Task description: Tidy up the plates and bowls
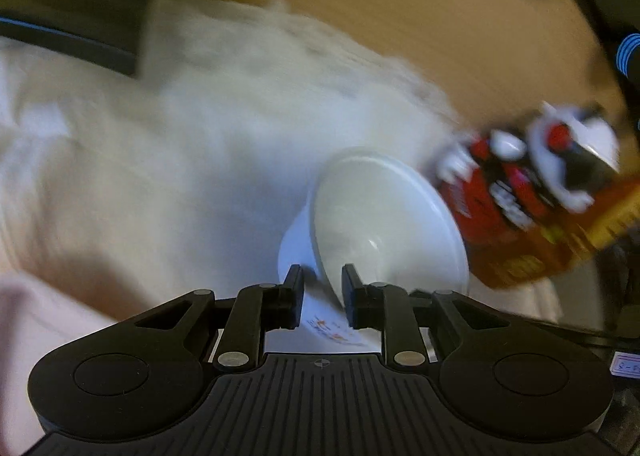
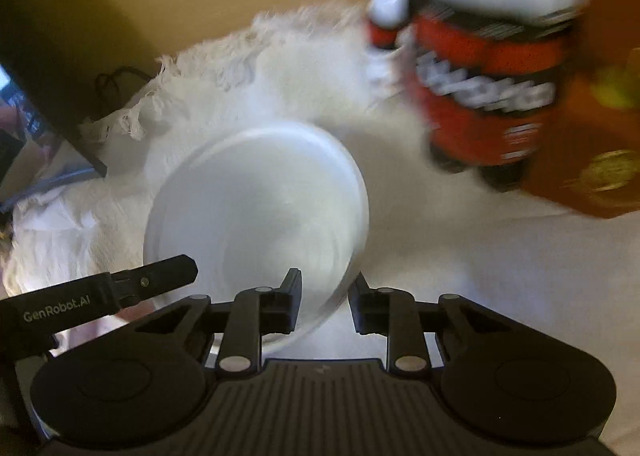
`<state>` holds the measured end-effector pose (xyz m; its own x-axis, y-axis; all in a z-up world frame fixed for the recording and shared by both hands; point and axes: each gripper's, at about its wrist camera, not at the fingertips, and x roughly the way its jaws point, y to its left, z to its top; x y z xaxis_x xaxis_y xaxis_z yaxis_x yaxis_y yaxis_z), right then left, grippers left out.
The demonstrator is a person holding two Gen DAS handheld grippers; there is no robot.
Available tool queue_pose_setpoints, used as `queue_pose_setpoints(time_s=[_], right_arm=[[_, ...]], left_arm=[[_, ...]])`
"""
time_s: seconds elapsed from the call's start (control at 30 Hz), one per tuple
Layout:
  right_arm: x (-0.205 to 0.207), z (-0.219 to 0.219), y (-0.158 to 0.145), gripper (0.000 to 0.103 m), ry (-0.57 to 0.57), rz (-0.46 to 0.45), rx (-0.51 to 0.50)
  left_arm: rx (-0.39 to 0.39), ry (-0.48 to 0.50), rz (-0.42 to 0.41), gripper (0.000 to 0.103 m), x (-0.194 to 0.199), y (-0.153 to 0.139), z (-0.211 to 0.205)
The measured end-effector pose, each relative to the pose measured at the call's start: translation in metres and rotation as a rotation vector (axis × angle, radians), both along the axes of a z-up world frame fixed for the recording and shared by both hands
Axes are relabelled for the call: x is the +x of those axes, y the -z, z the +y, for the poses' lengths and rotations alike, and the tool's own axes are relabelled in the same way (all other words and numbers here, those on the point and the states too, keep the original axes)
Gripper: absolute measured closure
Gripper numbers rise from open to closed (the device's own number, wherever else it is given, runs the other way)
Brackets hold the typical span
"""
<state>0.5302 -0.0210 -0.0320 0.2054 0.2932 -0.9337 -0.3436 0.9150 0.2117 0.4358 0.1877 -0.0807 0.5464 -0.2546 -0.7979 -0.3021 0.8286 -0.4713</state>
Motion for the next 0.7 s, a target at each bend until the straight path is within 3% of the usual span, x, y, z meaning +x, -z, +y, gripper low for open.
queue_pose_setpoints(time_s=[0.17,0.37,0.47,0.6,0.7], right_arm=[[-0.005,-0.071,-0.018,0.078,0.040,-0.019,-0.040],[0.006,-0.128,-0.003,0.078,0.116,-0.011,-0.083],[0.016,-0.141,0.005,0.078,0.129,0.029,-0.058],[0.025,-0.152,0.011,0.077,0.129,0.044,-0.035],[0.035,-0.155,0.025,0.075,0.158,0.107,-0.002]], left_arm=[[-0.049,0.106,-0.028,0.077,-0.006,-0.009,-0.064],[-0.069,0.190,0.027,0.077,0.012,0.019,-0.128],[-0.079,0.187,0.060,0.080,0.021,0.026,-0.135],[-0.017,0.142,0.091,0.079,0.034,0.030,-0.132],[-0.009,0.102,0.104,0.079,0.048,0.036,-0.131]])
